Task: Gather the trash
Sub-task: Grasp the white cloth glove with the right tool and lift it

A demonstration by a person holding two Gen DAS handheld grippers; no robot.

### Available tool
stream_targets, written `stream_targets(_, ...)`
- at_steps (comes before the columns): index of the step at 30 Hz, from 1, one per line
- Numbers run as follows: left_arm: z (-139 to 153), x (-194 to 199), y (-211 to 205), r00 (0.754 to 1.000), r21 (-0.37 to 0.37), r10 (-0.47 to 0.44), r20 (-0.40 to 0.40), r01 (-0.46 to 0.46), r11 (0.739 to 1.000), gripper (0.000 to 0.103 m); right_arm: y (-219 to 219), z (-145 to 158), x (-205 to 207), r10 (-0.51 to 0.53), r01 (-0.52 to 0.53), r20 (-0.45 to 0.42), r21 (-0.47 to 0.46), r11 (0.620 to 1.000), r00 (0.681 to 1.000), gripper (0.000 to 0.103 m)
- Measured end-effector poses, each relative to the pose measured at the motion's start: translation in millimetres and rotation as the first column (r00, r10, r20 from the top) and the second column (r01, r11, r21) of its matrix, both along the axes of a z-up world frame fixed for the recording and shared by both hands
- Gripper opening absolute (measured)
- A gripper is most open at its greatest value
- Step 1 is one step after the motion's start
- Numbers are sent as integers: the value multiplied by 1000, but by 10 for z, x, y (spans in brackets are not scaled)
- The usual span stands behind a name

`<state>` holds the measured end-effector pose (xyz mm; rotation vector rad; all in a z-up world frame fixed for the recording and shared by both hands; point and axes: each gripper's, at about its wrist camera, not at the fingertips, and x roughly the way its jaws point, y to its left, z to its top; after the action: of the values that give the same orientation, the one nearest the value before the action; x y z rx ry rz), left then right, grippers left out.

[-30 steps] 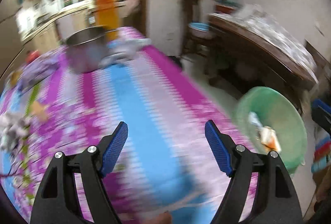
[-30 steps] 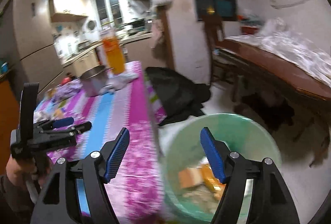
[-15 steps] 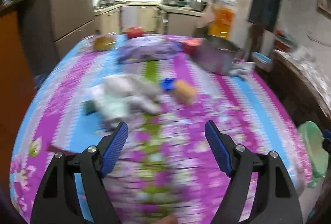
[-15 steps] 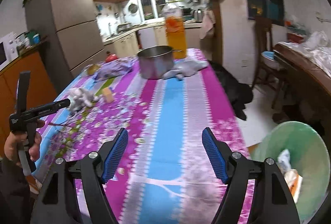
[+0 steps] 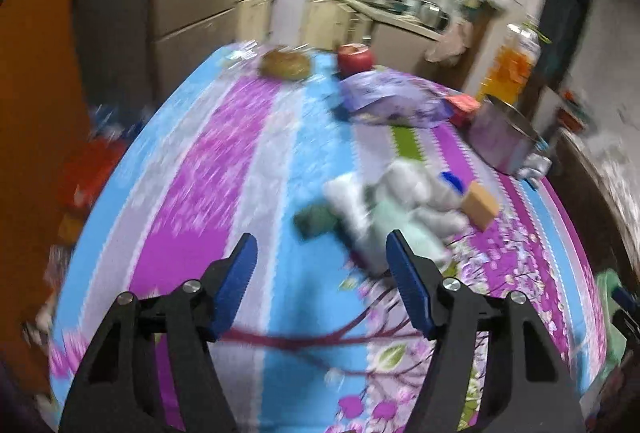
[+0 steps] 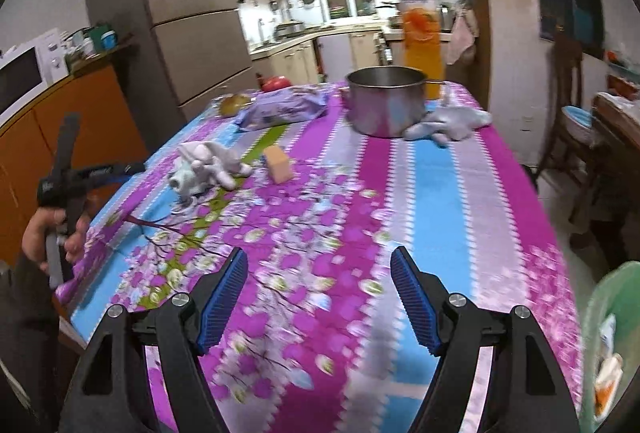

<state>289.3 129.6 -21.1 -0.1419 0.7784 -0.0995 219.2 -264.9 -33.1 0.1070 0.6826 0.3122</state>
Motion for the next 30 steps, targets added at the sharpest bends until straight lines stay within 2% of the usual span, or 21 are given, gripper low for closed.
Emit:
stream_targets(3, 126, 208, -163, 999, 41, -52, 15, 51, 998, 64, 132, -34, 179, 55, -54, -11, 34, 998, 998, 67)
stream_targets(5, 168, 302, -207, 998, 31, -64, 20, 63, 997, 64, 307, -37, 365, 129, -128, -14, 49, 991, 992, 54)
stream_targets(7, 177, 353, -212, 997, 20, -74, 29, 74, 997, 64, 481, -34, 587, 190, -189, -16, 57, 980, 982, 49)
stream_targets(10, 74, 376, -122, 998, 8, -54, 13, 54, 999, 64, 821, -45, 1016, 281, -278, -30, 75, 958, 959, 48)
stream_targets(16, -239, 414, 244, 998, 15, -11, -56, 12, 1000, 64, 1466, -129, 1756, 385, -387, -54, -29, 922, 921, 48)
stream_targets(19, -366, 440, 357, 996, 26, -34, -85, 36, 999, 64, 1630, -199, 2004, 399, -404, -72, -66, 913, 914, 48)
stream_targets(24, -475, 476, 399, 992, 30, -70, -102, 73, 997, 64, 1802, -331, 2250, 441, -450, -109, -76, 890, 891, 48)
stream_targets(25, -487, 483, 405, 992, 26, -69, -104, 72, 997, 64, 1837, -363, 2279, 447, -457, -117, -77, 886, 887, 44)
stream_targets(27, -514, 494, 411, 992, 18, -71, -106, 73, 997, 64, 1878, -411, 2302, 453, -463, -124, -73, 883, 883, 29)
stream_targets(28, -521, 495, 406, 992, 17, -71, -106, 74, 997, 64, 1881, -419, 2290, 450, -460, -119, -76, 885, 885, 15)
stream_targets(30, -542, 488, 397, 991, 13, -76, -108, 77, 997, 64, 1859, -390, 2214, 449, -456, -97, -69, 887, 888, 11)
